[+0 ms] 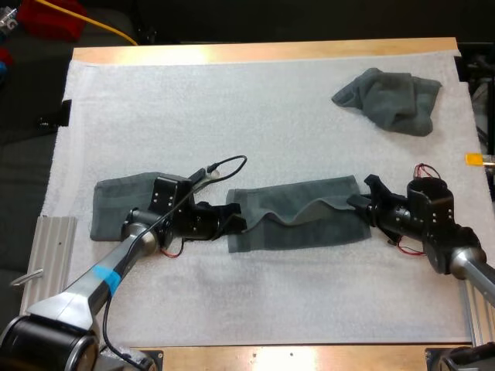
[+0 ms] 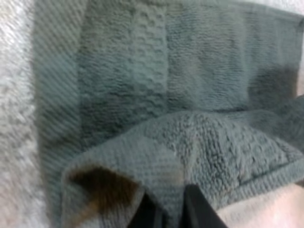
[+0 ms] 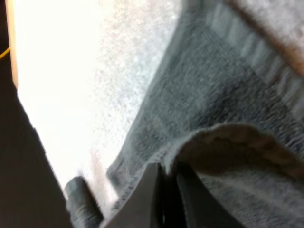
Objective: Pick towel from pile, fold and stack
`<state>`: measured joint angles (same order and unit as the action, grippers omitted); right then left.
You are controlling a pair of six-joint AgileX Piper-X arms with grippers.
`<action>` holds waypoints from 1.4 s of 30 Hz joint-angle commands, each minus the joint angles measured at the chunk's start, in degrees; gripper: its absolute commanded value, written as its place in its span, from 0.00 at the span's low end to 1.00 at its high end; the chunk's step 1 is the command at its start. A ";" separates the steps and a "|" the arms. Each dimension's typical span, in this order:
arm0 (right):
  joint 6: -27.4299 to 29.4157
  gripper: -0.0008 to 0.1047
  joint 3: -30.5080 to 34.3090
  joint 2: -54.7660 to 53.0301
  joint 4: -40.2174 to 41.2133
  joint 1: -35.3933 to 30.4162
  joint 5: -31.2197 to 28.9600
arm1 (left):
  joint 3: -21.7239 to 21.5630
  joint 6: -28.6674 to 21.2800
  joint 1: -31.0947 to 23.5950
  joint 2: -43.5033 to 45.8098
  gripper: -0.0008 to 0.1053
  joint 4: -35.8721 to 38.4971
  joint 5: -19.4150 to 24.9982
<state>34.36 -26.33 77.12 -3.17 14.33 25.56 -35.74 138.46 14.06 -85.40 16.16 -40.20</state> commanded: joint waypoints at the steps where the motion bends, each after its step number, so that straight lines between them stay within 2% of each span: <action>1: 0.05 0.01 -0.44 0.48 -0.90 -0.05 -0.29 | -0.27 0.42 0.03 0.06 0.01 -1.14 1.13; 8: -2.55 0.01 -0.44 2.72 -3.86 -0.05 -2.78 | -0.27 0.46 0.03 0.07 0.01 -4.17 3.71; 12: -2.97 0.01 -0.44 2.70 -5.71 -0.05 -3.26 | -0.27 0.46 0.03 0.07 0.01 -8.45 1.42; 14: -2.97 0.05 -0.44 2.70 -6.07 -0.05 -3.06 | -0.27 0.46 0.03 0.07 0.04 -9.25 0.38; 16: -2.97 0.12 -0.44 2.70 -6.10 -0.05 -3.07 | -0.27 0.46 0.03 0.07 0.15 -9.29 0.31; 17: -2.97 0.19 -0.44 2.70 -6.10 -0.05 -3.07 | -0.27 0.46 0.03 0.07 0.22 -9.29 0.31; 18: -2.97 0.27 -0.44 2.70 -6.20 -0.05 -2.87 | -0.27 0.46 0.03 0.07 0.33 -9.29 0.16; 19: -2.87 0.31 -0.44 2.70 -6.55 -0.05 -2.74 | -0.27 0.46 0.03 0.07 0.39 -9.29 0.03; 21: -1.83 0.49 -0.44 2.70 -9.05 -0.05 -1.58 | -0.27 0.46 0.03 0.07 0.60 -9.29 -0.99; 23: -0.22 0.59 -0.44 2.70 -11.99 -0.05 0.00 | -0.27 0.46 0.03 0.07 0.68 -9.29 -2.42; 24: 0.77 0.62 -0.44 2.70 -14.06 -0.05 1.31 | -0.27 0.46 0.03 0.07 0.67 -9.62 -3.68; 27: 1.00 0.63 -0.44 2.42 -18.00 -0.05 3.79 | -0.27 0.12 0.03 0.24 0.63 -10.43 -6.00; 31: 1.93 0.63 -0.44 0.41 -16.95 -0.05 1.93 | -0.27 0.13 0.03 2.03 0.62 -10.44 -5.98; 36: 6.53 0.63 -0.44 -3.85 -10.20 -0.05 -1.76 | -0.27 -0.72 0.03 6.99 0.62 -10.33 -4.30; 39: 10.00 0.60 -0.91 -6.16 -4.79 -0.05 -1.86 | -0.27 -0.71 0.03 9.91 0.62 -9.42 -4.34; 42: 10.89 0.59 -1.04 -8.39 -1.94 -0.05 -2.00 | -0.27 -1.51 0.23 12.90 0.62 -6.55 -4.26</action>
<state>44.22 -26.71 69.78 -6.10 14.33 23.77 -35.74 137.45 14.06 -73.25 9.13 -44.87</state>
